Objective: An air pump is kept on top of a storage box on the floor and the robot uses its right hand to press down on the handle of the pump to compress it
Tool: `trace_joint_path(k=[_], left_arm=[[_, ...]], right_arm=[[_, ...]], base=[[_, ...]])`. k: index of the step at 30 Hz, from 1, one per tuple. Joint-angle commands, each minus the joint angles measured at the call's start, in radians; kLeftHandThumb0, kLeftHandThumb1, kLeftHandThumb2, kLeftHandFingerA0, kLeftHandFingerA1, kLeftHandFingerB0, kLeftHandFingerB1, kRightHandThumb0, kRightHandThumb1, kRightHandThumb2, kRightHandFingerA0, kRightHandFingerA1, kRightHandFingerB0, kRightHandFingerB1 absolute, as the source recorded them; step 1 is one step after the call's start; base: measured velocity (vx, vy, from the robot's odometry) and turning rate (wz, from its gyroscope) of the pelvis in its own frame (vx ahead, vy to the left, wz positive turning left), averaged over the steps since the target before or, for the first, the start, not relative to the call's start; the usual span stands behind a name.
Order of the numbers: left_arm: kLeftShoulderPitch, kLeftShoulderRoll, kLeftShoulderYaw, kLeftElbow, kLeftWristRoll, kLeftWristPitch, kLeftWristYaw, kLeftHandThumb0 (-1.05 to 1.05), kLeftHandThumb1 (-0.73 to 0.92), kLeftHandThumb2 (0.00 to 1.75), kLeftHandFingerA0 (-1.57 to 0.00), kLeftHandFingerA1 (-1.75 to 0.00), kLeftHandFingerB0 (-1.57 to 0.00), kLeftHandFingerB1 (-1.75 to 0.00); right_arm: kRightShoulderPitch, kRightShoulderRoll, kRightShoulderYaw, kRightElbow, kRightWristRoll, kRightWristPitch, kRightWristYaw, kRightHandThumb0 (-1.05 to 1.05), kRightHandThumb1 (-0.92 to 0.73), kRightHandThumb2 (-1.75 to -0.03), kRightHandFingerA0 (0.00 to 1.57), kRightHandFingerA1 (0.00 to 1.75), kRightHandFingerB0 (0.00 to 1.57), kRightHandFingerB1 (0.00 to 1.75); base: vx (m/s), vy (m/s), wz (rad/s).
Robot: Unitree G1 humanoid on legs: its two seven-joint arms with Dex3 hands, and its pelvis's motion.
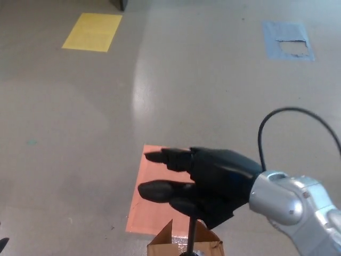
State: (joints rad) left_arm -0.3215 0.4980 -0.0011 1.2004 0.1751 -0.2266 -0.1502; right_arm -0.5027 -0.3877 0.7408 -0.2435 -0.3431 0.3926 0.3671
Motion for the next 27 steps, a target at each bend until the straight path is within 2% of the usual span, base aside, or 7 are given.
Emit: trace_joint_path(k=[1, 6, 14, 27], left_arm=[[-0.001, 0.019, 0.001, 0.010, 0.001, -0.025, -0.004, -0.59, 0.87, 0.66, -0.26, -0.34, -0.20, -0.30], [-0.001, 0.022, 0.006, 0.006, -0.006, -0.030, -0.017, -0.58, 0.87, 0.66, -0.27, -0.34, -0.19, -0.30], [-0.019, 0.024, 0.008, 0.003, -0.008, -0.023, -0.018, -0.59, 0.87, 0.66, -0.27, -0.34, -0.19, -0.30], [0.014, 0.016, 0.000, -0.019, -0.001, -0.037, -0.001, -0.57, 0.86, 0.65, -0.27, -0.34, -0.21, -0.30]], right_arm=[[0.055, 0.060, 0.083, 0.171, -0.094, -0.051, -0.029, -0.83, -0.80, -1.12, 0.00, 0.21, 0.00, 0.19], [0.076, 0.157, 0.159, 0.475, -0.144, -0.104, -0.100, -0.85, -0.80, -1.12, 0.00, 0.18, 0.00, 0.16], [0.038, 0.293, 0.169, 0.890, -0.164, -0.144, -0.225, -0.86, -0.81, -1.12, 0.00, 0.16, 0.00, 0.14], [0.015, 0.435, 0.149, 1.280, -0.177, -0.205, -0.411, -0.84, -0.81, -1.11, 0.02, 0.18, 0.02, 0.16]], base=[[0.00, 0.000, 0.00], [0.00, 0.000, 0.00], [0.00, 0.000, 0.00], [0.00, 0.000, 0.00]])
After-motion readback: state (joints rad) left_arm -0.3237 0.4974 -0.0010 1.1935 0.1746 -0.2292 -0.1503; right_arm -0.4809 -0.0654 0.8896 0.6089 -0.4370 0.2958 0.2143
